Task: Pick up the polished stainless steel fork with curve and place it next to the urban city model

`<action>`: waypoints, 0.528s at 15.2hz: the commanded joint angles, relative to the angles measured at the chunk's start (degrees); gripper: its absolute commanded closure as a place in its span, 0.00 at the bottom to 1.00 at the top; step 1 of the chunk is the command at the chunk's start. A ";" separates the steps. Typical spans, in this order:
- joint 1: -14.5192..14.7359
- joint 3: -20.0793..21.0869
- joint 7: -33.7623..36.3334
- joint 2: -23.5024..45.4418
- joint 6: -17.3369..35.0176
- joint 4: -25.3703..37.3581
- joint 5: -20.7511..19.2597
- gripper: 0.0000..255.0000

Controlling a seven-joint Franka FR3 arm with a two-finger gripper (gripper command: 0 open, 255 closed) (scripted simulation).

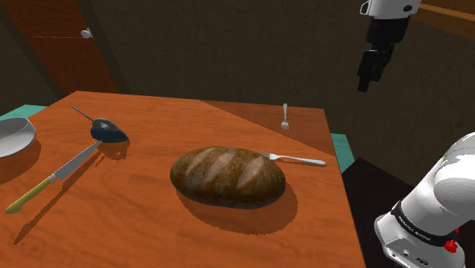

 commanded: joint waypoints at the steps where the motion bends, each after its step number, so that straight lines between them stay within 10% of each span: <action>1: 0.00 0.00 0.00 0.00 0.00 0.00 0.00 0.00; 8: 4.01 3.40 -0.41 4.40 14.08 -7.39 3.02 0.00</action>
